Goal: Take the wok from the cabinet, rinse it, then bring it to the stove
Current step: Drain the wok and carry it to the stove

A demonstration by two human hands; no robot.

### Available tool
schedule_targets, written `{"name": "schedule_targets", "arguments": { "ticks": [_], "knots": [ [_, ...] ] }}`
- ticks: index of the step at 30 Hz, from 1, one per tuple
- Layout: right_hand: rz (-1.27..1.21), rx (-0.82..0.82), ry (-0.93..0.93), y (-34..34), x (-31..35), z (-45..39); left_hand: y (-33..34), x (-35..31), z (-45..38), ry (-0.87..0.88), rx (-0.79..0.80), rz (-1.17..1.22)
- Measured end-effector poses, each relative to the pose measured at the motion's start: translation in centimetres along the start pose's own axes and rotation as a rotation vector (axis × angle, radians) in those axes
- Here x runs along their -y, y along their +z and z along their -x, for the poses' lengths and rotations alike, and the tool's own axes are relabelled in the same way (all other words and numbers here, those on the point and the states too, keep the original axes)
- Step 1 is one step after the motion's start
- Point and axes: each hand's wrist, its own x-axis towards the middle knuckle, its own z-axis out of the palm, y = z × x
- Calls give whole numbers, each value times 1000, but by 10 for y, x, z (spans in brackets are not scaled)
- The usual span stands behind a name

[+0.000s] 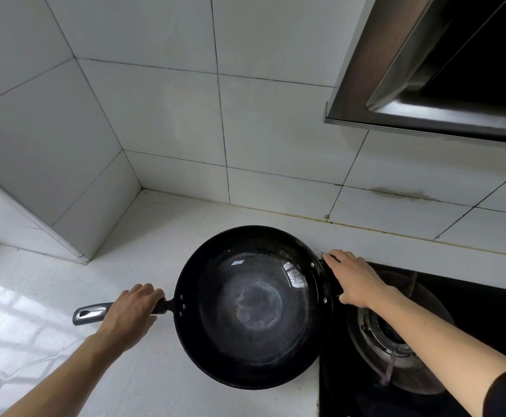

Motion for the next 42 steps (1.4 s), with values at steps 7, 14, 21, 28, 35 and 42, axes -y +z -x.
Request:
{"name": "schedule_targets", "arguments": {
  "ticks": [7,14,21,28,35,42],
  "knots": [
    [-152,-14,44,4,0,16,2,-6,14,-10,-35,-16],
    [-240,-163,52,10,12,37,9,-24,43,-74,0,-36],
    [-305,-199,11,23,55,60,16,-59,84,-147,87,101],
    [-335,-174,38,46,125,100,27,-90,113,-105,139,365],
    [-362,-222,213,76,185,129,50,-113,131,-146,75,684],
    [-299,-316,114,84,185,135,46,-121,145,-169,98,728]
  ]
}}
